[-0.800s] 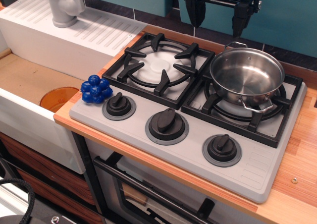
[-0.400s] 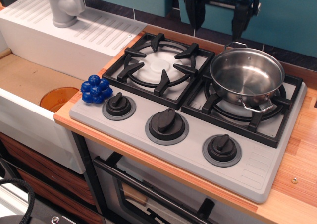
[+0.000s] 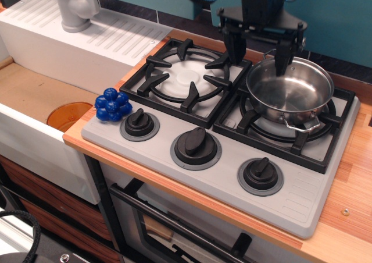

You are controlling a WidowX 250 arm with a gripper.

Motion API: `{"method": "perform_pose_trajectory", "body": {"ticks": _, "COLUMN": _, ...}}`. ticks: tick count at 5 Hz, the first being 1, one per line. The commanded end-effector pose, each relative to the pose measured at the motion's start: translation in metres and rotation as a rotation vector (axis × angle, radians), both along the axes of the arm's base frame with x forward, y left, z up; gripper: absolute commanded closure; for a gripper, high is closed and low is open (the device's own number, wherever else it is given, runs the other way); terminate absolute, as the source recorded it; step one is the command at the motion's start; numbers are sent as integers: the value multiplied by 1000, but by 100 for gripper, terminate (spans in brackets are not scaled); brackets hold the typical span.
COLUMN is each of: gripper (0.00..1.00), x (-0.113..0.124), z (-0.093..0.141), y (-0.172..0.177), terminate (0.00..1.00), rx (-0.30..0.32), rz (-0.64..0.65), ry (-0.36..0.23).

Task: Put pan on stove and put blueberry in pan

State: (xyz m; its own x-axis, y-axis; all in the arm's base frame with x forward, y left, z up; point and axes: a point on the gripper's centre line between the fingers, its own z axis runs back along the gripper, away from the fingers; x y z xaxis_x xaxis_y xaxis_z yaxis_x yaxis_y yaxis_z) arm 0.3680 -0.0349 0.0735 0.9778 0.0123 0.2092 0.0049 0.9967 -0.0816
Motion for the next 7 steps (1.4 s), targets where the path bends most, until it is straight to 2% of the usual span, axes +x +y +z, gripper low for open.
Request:
{"method": "perform_pose_trajectory", "body": {"ticks": 1, "gripper": 0, "x": 11, "z": -9, "y": 4, "terminate": 0, "rx": -4, "rz": -7, "ry": -99}}
{"method": "perform_pose_trajectory", "body": {"ticks": 3, "gripper": 0, "x": 15, "z": -32, "y": 5, "terminate": 0, "rx": 6, "rz": -21, "ry": -149}}
{"method": "perform_pose_trajectory", "body": {"ticks": 4, "gripper": 100, "x": 14, "z": -33, "y": 4, "terminate": 0, "rx": 18, "rz": -12, "ry": -132}}
{"method": "perform_pose_trajectory", "body": {"ticks": 7, "gripper": 100, "x": 5, "z": -9, "y": -5, "terminate": 0, "rx": 31, "rz": -4, "ry": -94}}
